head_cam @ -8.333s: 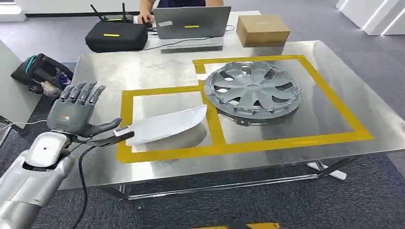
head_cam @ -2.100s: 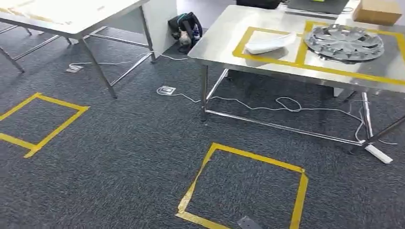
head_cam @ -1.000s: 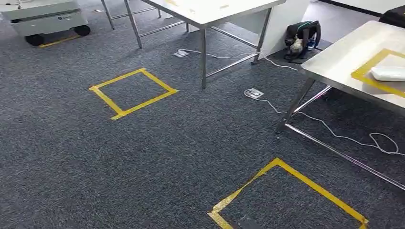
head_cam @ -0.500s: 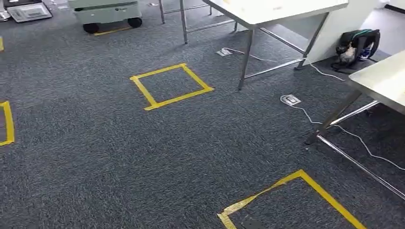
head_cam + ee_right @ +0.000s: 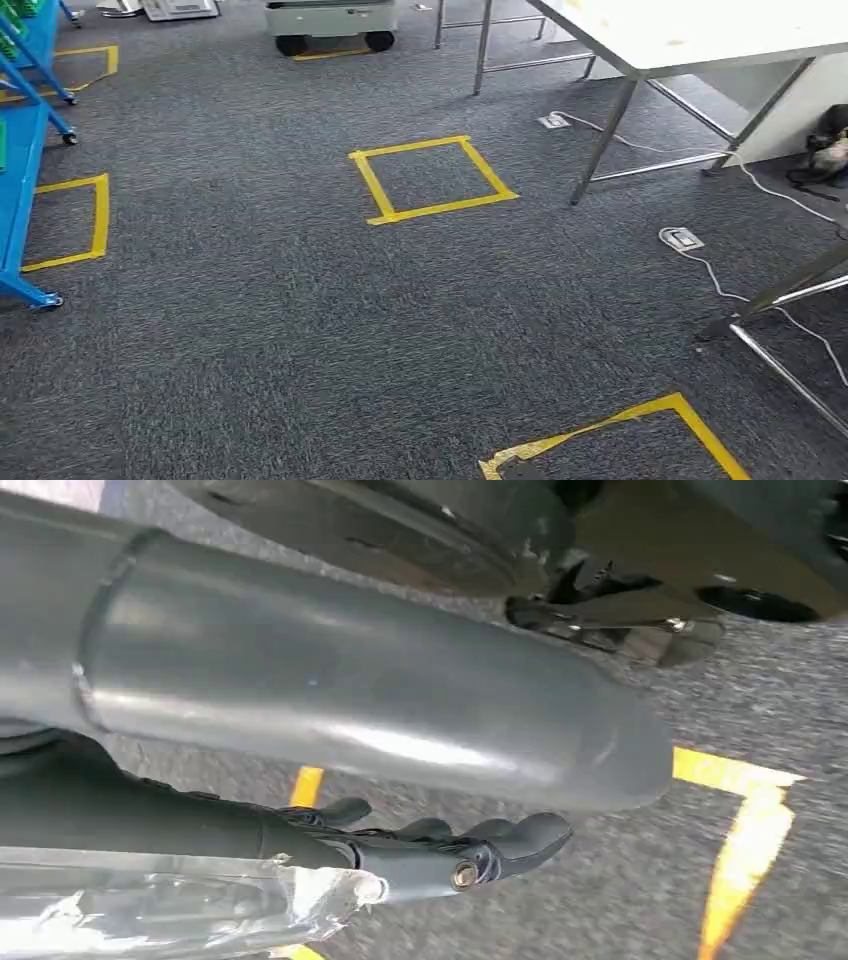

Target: Take the parts from the cabinet and place them on the table.

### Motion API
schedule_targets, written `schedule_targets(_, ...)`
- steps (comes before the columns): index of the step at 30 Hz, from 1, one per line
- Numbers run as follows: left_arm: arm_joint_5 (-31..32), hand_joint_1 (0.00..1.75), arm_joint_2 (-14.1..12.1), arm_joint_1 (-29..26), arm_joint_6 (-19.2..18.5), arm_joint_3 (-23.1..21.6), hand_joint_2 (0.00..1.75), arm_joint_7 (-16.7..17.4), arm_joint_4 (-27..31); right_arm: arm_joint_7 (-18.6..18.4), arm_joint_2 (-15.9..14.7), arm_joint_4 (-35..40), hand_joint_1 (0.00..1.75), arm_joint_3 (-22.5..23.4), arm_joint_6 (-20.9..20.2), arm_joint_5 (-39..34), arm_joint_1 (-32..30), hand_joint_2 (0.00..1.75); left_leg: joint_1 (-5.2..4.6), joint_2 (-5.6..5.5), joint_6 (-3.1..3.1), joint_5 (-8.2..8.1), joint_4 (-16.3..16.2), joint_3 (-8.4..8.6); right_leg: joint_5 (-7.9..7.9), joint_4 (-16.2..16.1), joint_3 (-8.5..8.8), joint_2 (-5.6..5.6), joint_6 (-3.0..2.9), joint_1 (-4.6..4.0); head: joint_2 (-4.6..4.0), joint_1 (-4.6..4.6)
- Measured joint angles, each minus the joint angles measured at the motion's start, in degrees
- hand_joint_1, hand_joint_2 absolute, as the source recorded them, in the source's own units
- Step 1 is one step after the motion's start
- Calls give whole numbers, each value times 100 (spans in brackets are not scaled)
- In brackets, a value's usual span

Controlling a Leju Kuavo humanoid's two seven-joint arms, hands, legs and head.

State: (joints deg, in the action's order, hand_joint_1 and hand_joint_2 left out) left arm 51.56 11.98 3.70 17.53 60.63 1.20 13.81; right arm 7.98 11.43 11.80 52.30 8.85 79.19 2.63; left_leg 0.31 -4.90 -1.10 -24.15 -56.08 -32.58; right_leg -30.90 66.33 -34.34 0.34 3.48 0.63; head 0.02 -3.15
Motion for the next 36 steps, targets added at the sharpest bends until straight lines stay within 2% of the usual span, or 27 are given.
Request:
schedule_targets(2,0,0,0,0,0,0,0,0,0,0,0,0,0,0,0,0,0,0,0,-5,1,0,0,1,18,-33,14,4,-1,1,0,0)
schedule_targets(3,2,0,2,1,-2,0,0,2,0,0,0,0,0,0,-2,0,11,0,9,-118,40,1,-4,7,346,-730,321,283,-4,38,2,-2)
schedule_targets(4,2,0,0,16,-2,0,0,2,0,0,0,0,0,-2,-2,0,11,0,-22,-216,95,-5,-54,-27,299,-914,370,456,-41,62,2,9)
schedule_targets(5,2,0,-9,-39,-26,0,0,2,0,-9,7,0,0,4,-7,0,33,0,38,-354,226,39,-18,-89,357,-924,421,225,-187,44,0,4)
schedule_targets(6,2,0,-7,-45,-50,0,0,2,0,-15,7,2,0,4,-15,0,34,0,-8,39,240,-71,-154,-142,365,-931,433,163,-215,35,0,20)
schedule_targets(7,0,0,-4,-31,-66,0,0,2,0,-15,7,0,0,7,-20,0,27,0,-15,270,263,-297,-497,-318,360,-933,436,83,-254,25,0,72)
schedule_targets(9,0,0,-4,10,-70,0,0,2,0,-20,7,0,0,9,-26,0,-3,0,-7,404,292,-730,-1446,-794,346,-933,437,-120,-275,3,0,72)
schedule_targets(10,0,0,-4,10,-70,0,0,2,0,-26,4,2,0,13,-26,0,-6,0,-2,415,299,-832,-1807,-976,337,-933,436,-214,-286,0,0,72)
schedule_targets(11,0,0,-4,-2,-72,0,0,2,0,-26,7,2,0,15,-26,0,1,0,4,416,300,-786,-1868,-1011,330,-933,441,-296,-286,-2,0,70)
schedule_targets(12,0,0,-4,-16,-72,0,0,2,0,-26,7,0,0,18,-28,0,11,0,6,423,302,-629,-1698,-918,322,-933,447,-370,-283,-2,0,74)
schedule_targets(14,0,0,-7,-15,-70,0,0,2,0,-26,7,2,0,20,-31,0,22,0,7,556,288,-160,-763,-401,298,-933,482,-519,-251,2,0,74)
schedule_targets(15,0,0,-7,-3,-72,0,0,2,0,-26,7,2,0,20,-31,0,24,0,0,828,274,-26,-304,-120,278,-932,513,-585,-217,-10,0,74)
schedule_targets(16,0,0,4,27,-72,0,0,2,0,-26,7,2,0,22,-31,-2,14,0,-27,998,291,-69,-30,7,223,-892,445,-638,-168,-74,0,89)
schedule_targets(17,0,0,7,45,-87,0,0,0,0,-39,7,2,0,22,-31,0,17,0,-17,866,220,-69,-75,-14,205,-922,472,-699,-145,-70,0,44)
schedule_targets(20,2,0,-11,-6,-90,0,0,0,0,-50,7,2,0,24,-42,4,61,0,-44,648,124,-67,-39,-23,182,-956,627,-892,-41,-49,0,50)
schedule_targets(21,2,0,-7,-16,-96,2,0,0,0,-50,7,2,0,22,-46,7,65,0,-8,589,87,-43,-24,-8,94,-864,567,-558,7,-19,0,26)
schedule_targets(22,2,0,-7,-9,-96,2,0,0,0,-50,9,2,0,24,-46,7,59,0,3,531,52,-33,-25,-11,-102,-590,454,-274,8,-10,2,9)
schedule_targets(23,2,0,-4,6,-103,2,0,0,0,-52,7,2,0,24,-46,7,45,0,3,461,24,-31,-25,-17,-344,-112,239,-128,15,-10,0,0)
schedule_targets(25,2,0,4,16,-105,0,0,0,0,-59,7,2,0,24,-48,7,17,0,-8,285,12,-33,-27,-23,-666,799,-229,-45,14,-13,0,0)
schedule_targets(26,2,0,2,8,-105,0,0,0,0,-61,7,2,0,26,-48,7,8,0,-11,199,12,-34,-29,-20,-647,936,-346,-43,5,-14,0,2)
schedule_targets(27,2,0,2,0,-105,2,0,0,0,-61,7,2,0,26,-50,7,6,0,-11,109,12,-34,-31,-15,-478,793,-325,-41,-8,-13,0,2)
schedule_targets(29,2,0,2,-2,-107,2,0,0,0,-61,7,2,0,26,-55,9,16,0,-7,-82,20,-31,-34,3,98,-156,65,49,-32,-2,0,2)
schedule_targets(30,2,0,9,0,-107,2,0,0,0,-61,7,2,0,26,-55,9,18,0,0,-151,40,-33,-36,10,308,-596,267,224,-40,18,0,0)
schedule_targets(31,2,0,11,6,-109,2,0,0,0,-61,7,2,0,26,-55,9,18,0,-17,-219,78,-25,-44,-5,249,-844,367,568,-48,39,0,6)
schedule_targets(32,4,0,7,12,-109,2,0,0,0,-59,9,2,0,26,-57,11,28,0,-12,-279,118,-18,-59,-40,284,-869,359,463,-88,38,2,9)
schedule_targets(35,22,0,7,-31,-133,2,0,0,0,-66,7,2,0,26,-57,20,46,0,40,-441,249,52,-5,-98,330,-871,398,310,-198,-11,2,13)
schedule_targets(36,31,0,4,-38,-136,0,0,0,0,-66,7,2,0,28,-57,26,51,0,27,-187,252,0,-63,-103,363,-917,418,215,-252,8,0,15)
